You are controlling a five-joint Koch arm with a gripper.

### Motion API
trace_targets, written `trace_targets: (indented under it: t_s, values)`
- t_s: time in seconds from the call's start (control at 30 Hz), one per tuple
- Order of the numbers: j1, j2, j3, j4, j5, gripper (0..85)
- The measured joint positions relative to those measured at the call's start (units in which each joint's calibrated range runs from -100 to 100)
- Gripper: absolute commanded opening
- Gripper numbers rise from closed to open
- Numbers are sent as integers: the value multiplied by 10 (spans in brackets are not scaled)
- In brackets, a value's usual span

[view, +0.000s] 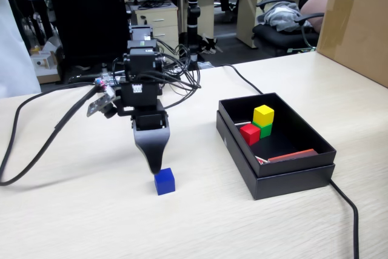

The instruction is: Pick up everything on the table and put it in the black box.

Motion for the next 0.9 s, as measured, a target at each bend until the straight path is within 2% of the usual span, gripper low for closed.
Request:
trace_targets:
  t_s: [0.27, 0.53, 0.77, 0.9]
  values:
    - [8, 100, 40, 1, 0, 402]
    - [10, 128, 57, 1, 7, 104]
    - [9, 132, 71, 1, 11, 69]
    - [12, 17, -2, 2, 14, 69]
